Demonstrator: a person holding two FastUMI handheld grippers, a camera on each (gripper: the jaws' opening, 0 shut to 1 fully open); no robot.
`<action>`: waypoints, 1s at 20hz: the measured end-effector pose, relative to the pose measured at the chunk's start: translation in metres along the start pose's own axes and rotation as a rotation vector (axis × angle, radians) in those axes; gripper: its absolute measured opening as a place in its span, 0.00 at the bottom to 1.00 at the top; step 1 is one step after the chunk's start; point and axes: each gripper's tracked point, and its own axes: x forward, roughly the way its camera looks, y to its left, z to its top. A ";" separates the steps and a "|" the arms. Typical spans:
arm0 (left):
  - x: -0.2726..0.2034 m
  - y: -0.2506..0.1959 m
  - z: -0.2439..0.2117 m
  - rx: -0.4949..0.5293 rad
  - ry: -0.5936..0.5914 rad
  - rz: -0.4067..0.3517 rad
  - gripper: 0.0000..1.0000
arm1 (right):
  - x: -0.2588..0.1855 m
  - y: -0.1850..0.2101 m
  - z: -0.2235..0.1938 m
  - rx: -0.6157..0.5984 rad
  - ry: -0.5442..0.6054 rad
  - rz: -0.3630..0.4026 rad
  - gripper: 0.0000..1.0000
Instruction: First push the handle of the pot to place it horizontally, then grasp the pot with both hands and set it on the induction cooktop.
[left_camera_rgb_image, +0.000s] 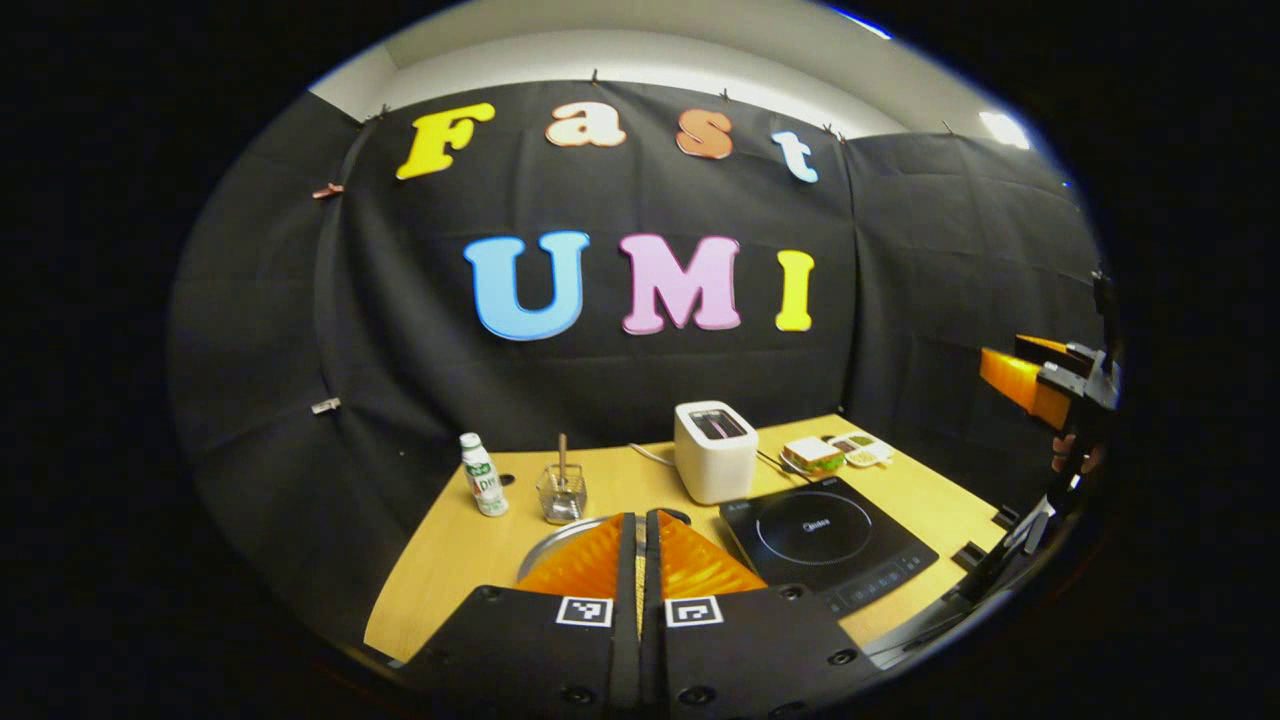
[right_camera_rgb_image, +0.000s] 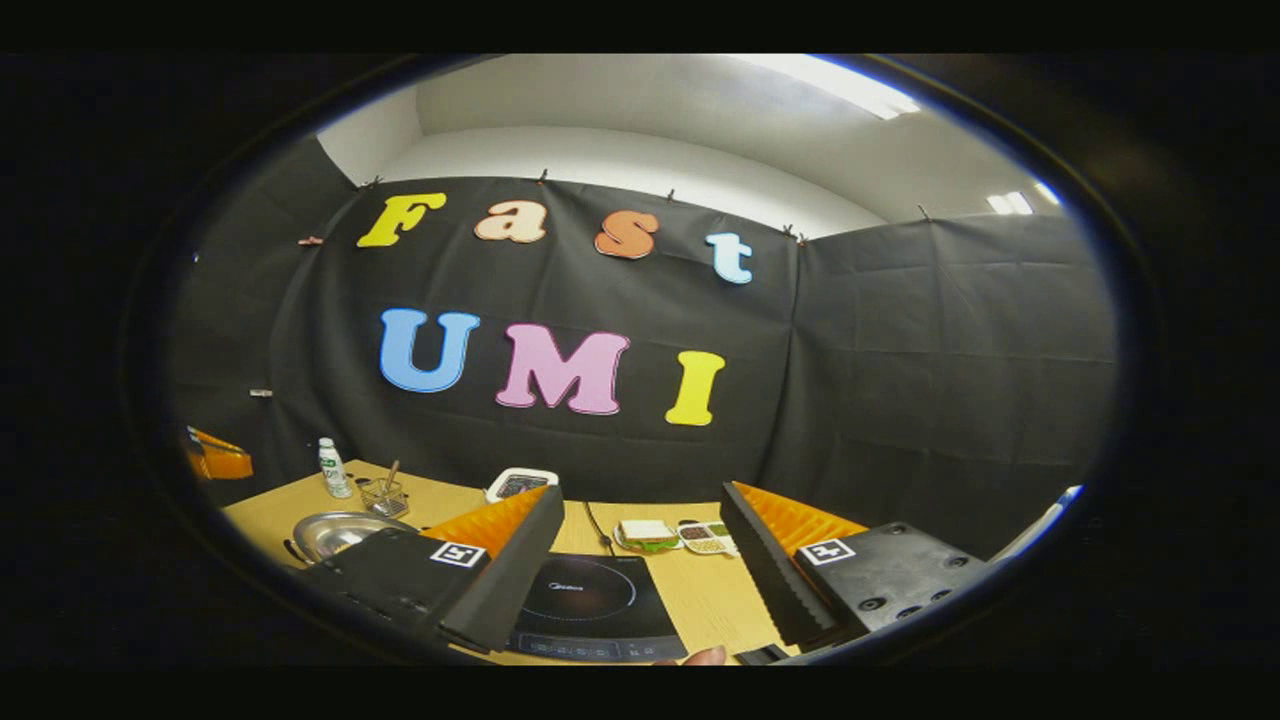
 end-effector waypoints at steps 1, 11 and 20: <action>0.004 -0.007 -0.018 -0.005 0.075 -0.048 0.05 | 0.000 0.000 -0.001 0.003 0.001 0.000 0.98; 0.008 -0.040 -0.178 -0.276 0.742 -0.350 0.05 | -0.003 -0.026 -0.010 -0.002 0.012 -0.047 0.98; 0.039 0.015 -0.220 -0.237 0.872 -0.292 0.05 | -0.015 -0.042 -0.016 -0.023 0.024 -0.083 0.98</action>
